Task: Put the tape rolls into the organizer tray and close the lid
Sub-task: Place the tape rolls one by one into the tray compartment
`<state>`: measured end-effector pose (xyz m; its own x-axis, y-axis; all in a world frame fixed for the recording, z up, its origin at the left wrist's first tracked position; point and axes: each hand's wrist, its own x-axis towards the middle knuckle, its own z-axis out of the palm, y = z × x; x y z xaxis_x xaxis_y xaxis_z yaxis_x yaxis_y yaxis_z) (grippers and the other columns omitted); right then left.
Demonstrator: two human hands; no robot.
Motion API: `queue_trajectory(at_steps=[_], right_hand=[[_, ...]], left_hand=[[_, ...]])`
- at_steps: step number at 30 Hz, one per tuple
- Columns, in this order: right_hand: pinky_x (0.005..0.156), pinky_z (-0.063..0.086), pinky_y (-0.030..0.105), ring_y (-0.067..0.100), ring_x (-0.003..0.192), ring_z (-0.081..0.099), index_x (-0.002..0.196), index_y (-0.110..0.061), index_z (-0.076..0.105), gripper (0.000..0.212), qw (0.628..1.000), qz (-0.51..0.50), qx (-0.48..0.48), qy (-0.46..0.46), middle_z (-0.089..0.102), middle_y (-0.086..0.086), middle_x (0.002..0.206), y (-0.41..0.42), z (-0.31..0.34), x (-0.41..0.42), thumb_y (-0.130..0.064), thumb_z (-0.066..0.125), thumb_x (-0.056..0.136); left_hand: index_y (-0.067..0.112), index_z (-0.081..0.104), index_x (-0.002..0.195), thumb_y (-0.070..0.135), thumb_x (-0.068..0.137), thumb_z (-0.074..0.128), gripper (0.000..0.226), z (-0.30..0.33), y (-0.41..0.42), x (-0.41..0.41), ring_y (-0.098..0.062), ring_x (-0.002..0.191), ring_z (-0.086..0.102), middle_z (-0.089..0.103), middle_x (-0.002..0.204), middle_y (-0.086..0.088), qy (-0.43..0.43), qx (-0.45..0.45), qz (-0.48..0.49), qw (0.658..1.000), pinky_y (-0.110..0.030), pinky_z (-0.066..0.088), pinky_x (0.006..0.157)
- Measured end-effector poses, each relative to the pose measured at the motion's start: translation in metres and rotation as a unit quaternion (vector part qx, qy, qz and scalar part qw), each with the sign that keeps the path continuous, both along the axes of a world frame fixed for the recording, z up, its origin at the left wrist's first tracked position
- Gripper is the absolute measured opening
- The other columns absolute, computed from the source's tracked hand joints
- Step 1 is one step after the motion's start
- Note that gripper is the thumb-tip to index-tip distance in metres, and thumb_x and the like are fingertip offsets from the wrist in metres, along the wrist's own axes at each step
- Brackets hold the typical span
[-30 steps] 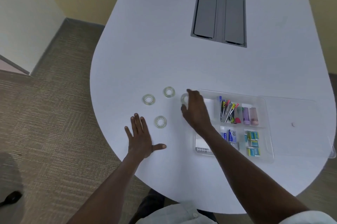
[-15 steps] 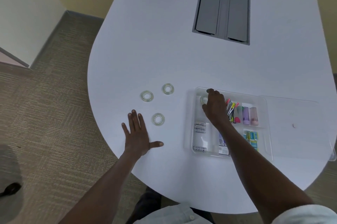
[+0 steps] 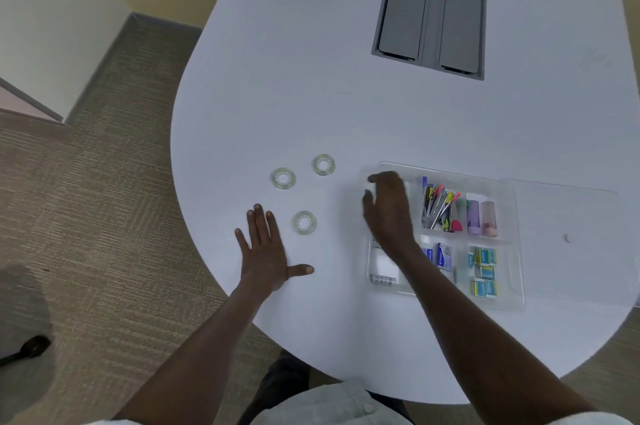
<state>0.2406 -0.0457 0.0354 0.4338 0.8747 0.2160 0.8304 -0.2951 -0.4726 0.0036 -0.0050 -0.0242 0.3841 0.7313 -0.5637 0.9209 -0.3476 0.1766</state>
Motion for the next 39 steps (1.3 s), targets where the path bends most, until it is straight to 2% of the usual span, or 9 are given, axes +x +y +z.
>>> queue_trajectory(at_steps=[3, 6, 9, 16, 23, 26, 29, 33, 39], right_hand=[[0.083, 0.048, 0.041, 0.035, 0.095, 0.058, 0.105, -0.001, 0.061, 0.026, 0.991, 0.122, -0.053, 0.018, 0.062, 0.017, 0.103, 0.008, -0.007, -0.032, -0.003, 0.067, 0.080], [0.079, 0.055, 0.044, 0.032, 0.109, 0.053, 0.125, -0.009, 0.054, 0.050, 0.962, 0.214, -0.169, 0.008, 0.055, 0.013, 0.127, 0.013, -0.018, -0.061, -0.015, 0.071, 0.078], [0.073, 0.056, 0.043, 0.037, 0.109, 0.055, 0.132, -0.012, 0.051, 0.064, 0.940, 0.271, -0.206, -0.033, 0.051, 0.018, 0.138, 0.012, -0.029, -0.075, -0.009, 0.076, 0.073], [0.059, 0.058, 0.045, 0.036, 0.096, 0.056, 0.119, -0.007, 0.057, 0.036, 0.941, 0.282, -0.179, -0.053, 0.056, 0.021, 0.120, 0.014, -0.031, -0.079, 0.003, 0.059, 0.084], [0.060, 0.056, 0.040, 0.029, 0.100, 0.051, 0.123, -0.013, 0.053, 0.043, 0.965, 0.223, -0.135, -0.021, 0.053, 0.012, 0.121, 0.014, -0.015, -0.069, -0.003, 0.058, 0.081], [0.069, 0.056, 0.040, 0.029, 0.104, 0.051, 0.126, -0.014, 0.052, 0.048, 0.977, 0.179, -0.113, 0.004, 0.052, 0.011, 0.124, 0.012, -0.006, -0.060, -0.007, 0.060, 0.079], [0.087, 0.050, 0.041, 0.032, 0.108, 0.052, 0.127, -0.011, 0.054, 0.049, 0.991, 0.110, -0.073, 0.035, 0.053, 0.014, 0.124, 0.008, 0.003, -0.043, -0.010, 0.059, 0.078], [0.088, 0.048, 0.039, 0.032, 0.106, 0.052, 0.122, -0.011, 0.056, 0.046, 0.997, -0.044, -0.037, 0.050, 0.056, 0.013, 0.117, 0.001, 0.018, -0.015, -0.014, 0.061, 0.076], [0.080, 0.045, 0.037, 0.039, 0.094, 0.057, 0.116, -0.004, 0.058, 0.042, 0.976, -0.130, -0.169, 0.044, 0.054, 0.022, 0.108, -0.003, 0.027, 0.029, -0.017, 0.065, 0.077]], left_hand=[[0.001, -0.033, 0.142, 0.101, 0.050, 0.028, 0.149, -0.002, 0.000, -0.001, -0.037, 0.138, -0.040, -0.044, 0.148, -0.023, -0.005, 0.004, -0.002, 1.000, -0.065, -0.006, 0.115], [0.001, -0.033, 0.142, 0.100, 0.051, 0.032, 0.149, -0.002, -0.001, -0.001, -0.036, 0.138, -0.040, -0.044, 0.148, -0.022, -0.010, 0.004, 0.000, 1.000, -0.065, -0.007, 0.115], [0.002, -0.033, 0.141, 0.101, 0.050, 0.032, 0.150, -0.003, -0.001, -0.002, -0.035, 0.139, -0.040, -0.044, 0.148, -0.021, -0.018, 0.007, 0.001, 1.000, -0.064, -0.007, 0.114], [0.001, -0.030, 0.143, 0.102, 0.050, 0.029, 0.150, -0.005, -0.001, -0.002, -0.036, 0.141, -0.036, -0.040, 0.150, -0.022, -0.016, 0.017, -0.005, 1.000, -0.064, -0.005, 0.115], [0.001, -0.032, 0.142, 0.101, 0.049, 0.028, 0.149, -0.003, -0.002, -0.001, -0.036, 0.140, -0.038, -0.042, 0.149, -0.022, -0.013, 0.013, -0.001, 1.000, -0.064, -0.005, 0.115], [0.001, -0.032, 0.143, 0.101, 0.047, 0.024, 0.149, -0.002, -0.001, 0.000, -0.036, 0.139, -0.039, -0.043, 0.149, -0.022, -0.007, 0.011, -0.001, 1.000, -0.064, -0.005, 0.115], [0.000, -0.031, 0.143, 0.100, 0.049, 0.027, 0.149, -0.002, -0.002, 0.000, -0.037, 0.140, -0.038, -0.041, 0.149, -0.023, -0.013, 0.009, 0.000, 1.000, -0.064, -0.005, 0.115], [-0.001, -0.033, 0.141, 0.099, 0.052, 0.031, 0.148, -0.001, -0.002, 0.000, -0.038, 0.140, -0.037, -0.042, 0.148, -0.024, -0.002, 0.014, -0.003, 1.000, -0.065, -0.003, 0.116], [-0.001, -0.029, 0.143, 0.100, 0.050, 0.031, 0.150, 0.000, -0.002, 0.000, -0.037, 0.141, -0.036, -0.039, 0.150, -0.024, -0.008, 0.010, 0.000, 1.000, -0.065, -0.004, 0.115]])
